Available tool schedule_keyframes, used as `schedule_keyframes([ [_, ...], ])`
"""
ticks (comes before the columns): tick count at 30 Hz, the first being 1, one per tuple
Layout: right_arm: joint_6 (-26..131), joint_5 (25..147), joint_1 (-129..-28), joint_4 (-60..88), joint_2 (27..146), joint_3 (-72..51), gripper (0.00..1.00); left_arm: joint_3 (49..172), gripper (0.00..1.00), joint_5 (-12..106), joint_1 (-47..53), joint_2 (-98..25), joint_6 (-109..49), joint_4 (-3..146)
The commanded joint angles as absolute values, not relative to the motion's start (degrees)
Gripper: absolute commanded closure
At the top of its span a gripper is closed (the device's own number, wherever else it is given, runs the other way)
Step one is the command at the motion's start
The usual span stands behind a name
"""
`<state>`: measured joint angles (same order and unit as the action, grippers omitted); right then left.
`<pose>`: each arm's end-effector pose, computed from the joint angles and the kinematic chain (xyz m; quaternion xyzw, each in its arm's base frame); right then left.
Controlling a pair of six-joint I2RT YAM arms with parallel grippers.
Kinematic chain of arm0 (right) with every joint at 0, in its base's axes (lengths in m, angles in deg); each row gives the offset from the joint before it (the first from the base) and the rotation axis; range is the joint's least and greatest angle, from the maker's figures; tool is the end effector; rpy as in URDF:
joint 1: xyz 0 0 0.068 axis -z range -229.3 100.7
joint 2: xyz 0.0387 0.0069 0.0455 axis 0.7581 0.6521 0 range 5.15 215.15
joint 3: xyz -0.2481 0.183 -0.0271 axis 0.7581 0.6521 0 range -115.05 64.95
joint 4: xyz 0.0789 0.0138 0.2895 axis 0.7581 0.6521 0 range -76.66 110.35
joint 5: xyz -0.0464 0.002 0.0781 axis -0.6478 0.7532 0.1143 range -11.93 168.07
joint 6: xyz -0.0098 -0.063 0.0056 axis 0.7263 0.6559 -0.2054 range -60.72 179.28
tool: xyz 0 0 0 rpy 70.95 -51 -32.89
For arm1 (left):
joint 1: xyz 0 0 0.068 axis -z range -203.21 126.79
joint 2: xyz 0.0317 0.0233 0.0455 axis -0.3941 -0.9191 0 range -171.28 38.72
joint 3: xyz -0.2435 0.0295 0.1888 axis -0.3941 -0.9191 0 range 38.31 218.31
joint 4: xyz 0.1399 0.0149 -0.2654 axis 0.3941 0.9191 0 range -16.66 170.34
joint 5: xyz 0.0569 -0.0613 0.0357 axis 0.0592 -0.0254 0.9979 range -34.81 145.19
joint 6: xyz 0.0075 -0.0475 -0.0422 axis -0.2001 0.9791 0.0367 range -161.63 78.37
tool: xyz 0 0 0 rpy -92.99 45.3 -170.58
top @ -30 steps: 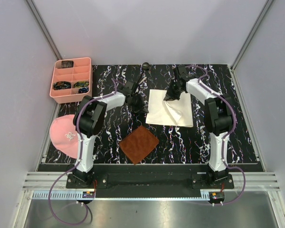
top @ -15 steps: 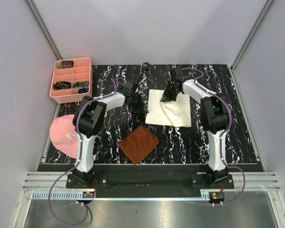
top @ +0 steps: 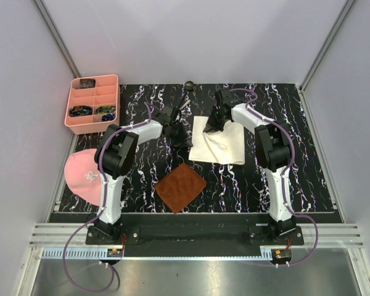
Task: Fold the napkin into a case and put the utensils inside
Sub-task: Fold the rectangle-folded napkin at the center of the board.
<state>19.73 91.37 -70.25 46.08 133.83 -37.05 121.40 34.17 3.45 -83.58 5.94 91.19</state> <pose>0.5127 0.2086 0.1690 0.1246 0.9505 0.2284 0.1699 0.4445 -0.2431 0.1333 -0.1202 0.9366 -0.3077 0.1168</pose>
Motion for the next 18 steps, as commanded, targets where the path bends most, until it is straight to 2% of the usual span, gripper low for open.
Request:
schedule_keyframes([
  [1, 20.1, 93.0, -70.7, 45.4, 135.1, -40.3, 0.93, 121.1, 0.87, 33.0, 3.8, -80.0, 5.3, 89.4],
  [3, 20.8, 94.1, -70.7, 45.4, 135.3, -40.9, 0.81, 120.8, 0.84, 33.7, 3.7, -78.5, 4.6, 89.4],
  [4, 21.7, 94.3, -70.7, 45.4, 135.1, -41.6, 0.71, 120.3, 0.83, 35.0, 3.7, -77.8, 4.2, 89.4],
  [8, 24.3, 96.6, -70.2, 46.3, 132.3, -42.2, 0.54, 119.9, 0.71, 37.4, 3.6, -74.2, 0.7, 90.4],
  [10, 26.4, 96.8, -69.3, 46.9, 128.5, -40.7, 0.49, 120.0, 0.63, 38.1, 3.7, -72.2, -0.5, 90.7],
  [11, 27.0, 96.3, -68.8, 46.9, 126.9, -39.7, 0.42, 120.5, 0.61, 37.9, 3.7, -71.8, -1.5, 90.8],
  [15, 31.8, 96.0, -66.6, 47.0, 119.9, -33.4, 0.3, 123.6, 0.52, 35.7, 3.9, -72.8, -4.4, 92.5],
  [18, 35.3, 97.9, -64.6, 46.9, 116.5, -28.1, 0.29, 125.6, 0.49, 35.5, 4.0, -74.1, -6.6, 93.5],
])
